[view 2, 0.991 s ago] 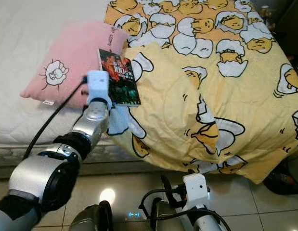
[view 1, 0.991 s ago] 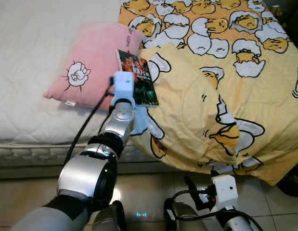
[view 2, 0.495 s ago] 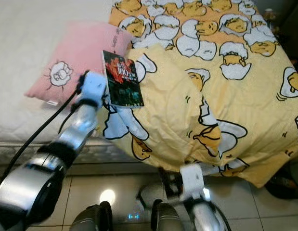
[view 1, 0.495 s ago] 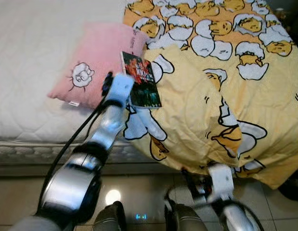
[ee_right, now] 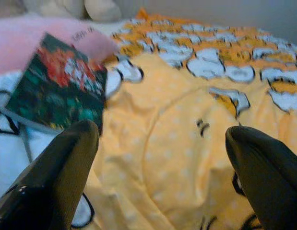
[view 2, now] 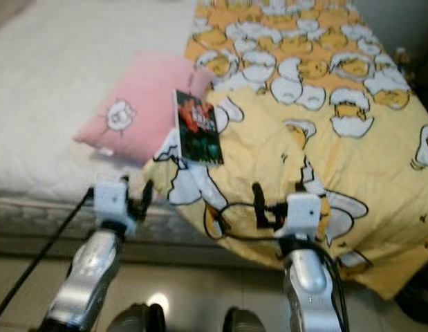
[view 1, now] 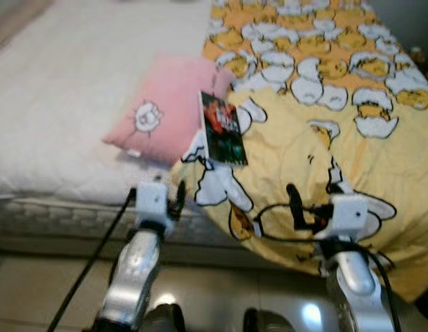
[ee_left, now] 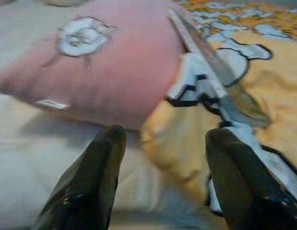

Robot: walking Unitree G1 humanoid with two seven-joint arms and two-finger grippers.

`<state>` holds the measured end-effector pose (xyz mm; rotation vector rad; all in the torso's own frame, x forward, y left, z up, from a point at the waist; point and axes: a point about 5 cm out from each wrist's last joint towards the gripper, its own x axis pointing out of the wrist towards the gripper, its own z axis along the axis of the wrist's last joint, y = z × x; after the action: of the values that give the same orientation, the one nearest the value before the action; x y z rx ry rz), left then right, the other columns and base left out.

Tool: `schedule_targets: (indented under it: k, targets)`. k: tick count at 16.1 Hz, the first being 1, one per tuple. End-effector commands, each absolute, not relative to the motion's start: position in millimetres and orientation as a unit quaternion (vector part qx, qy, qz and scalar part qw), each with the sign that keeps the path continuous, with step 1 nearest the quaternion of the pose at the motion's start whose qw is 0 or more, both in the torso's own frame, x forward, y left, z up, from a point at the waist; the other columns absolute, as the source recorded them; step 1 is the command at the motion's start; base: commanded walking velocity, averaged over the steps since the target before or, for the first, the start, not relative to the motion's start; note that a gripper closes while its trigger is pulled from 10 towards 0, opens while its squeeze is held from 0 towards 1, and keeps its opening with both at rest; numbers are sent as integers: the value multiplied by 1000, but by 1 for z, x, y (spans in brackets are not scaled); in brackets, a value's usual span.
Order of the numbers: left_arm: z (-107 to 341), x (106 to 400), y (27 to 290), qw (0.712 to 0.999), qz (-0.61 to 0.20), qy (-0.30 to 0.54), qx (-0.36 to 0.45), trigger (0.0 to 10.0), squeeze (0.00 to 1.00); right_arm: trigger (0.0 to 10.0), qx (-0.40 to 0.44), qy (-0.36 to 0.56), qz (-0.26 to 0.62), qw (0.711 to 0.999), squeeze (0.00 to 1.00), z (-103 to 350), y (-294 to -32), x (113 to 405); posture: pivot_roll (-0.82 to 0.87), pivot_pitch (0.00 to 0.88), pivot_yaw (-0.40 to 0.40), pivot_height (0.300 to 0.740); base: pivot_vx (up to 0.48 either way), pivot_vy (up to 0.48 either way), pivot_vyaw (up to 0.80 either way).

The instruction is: Clean up the room

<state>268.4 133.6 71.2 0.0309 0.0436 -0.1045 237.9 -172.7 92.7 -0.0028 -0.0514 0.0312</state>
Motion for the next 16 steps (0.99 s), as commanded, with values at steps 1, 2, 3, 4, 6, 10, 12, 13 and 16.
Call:
schedule_targets:
  k: [1,2,3,4,6,10,12,13,16]
  targets:
    - [85,276,135,999,-46,-4,25,10000,1000,10000,8,-51,-13,999,0,103,-183,241,-110,28,43,740,0,0,0]
    - [94,282,135,998,-53,-19,41,10000,1000,10000,15,-60,-26,998,0,107,-186,243,-117,17,50,740,0,0,0]
    - [101,289,133,995,-67,-32,62,10000,1000,10000,14,-61,-24,998,0,107,-184,244,-122,5,51,740,0,0,0]
    - [109,297,132,994,-72,-35,70,10000,667,10000,17,-62,-28,998,0,105,-184,245,-125,0,62,740,0,0,0]
    - [124,308,131,993,-76,-41,81,10000,0,10000,23,-60,-31,997,0,103,-184,248,-128,0,68,740,0,0,0]
    - [130,322,128,997,-61,-35,36,10000,0,10000,21,-45,1,999,0,98,-174,261,-131,0,42,740,337,0,0]
    - [133,326,127,998,-48,-40,26,10000,0,10000,15,-43,8,999,0,99,-176,265,-130,0,36,740,458,0,0]
    - [133,327,126,998,-48,-40,26,10000,0,10000,14,-43,9,999,0,99,-177,266,-130,0,36,740,461,0,0]
    - [149,330,119,995,-52,-79,40,10000,0,10000,13,-36,16,999,0,94,-175,270,-114,0,19,740,461,0,0]
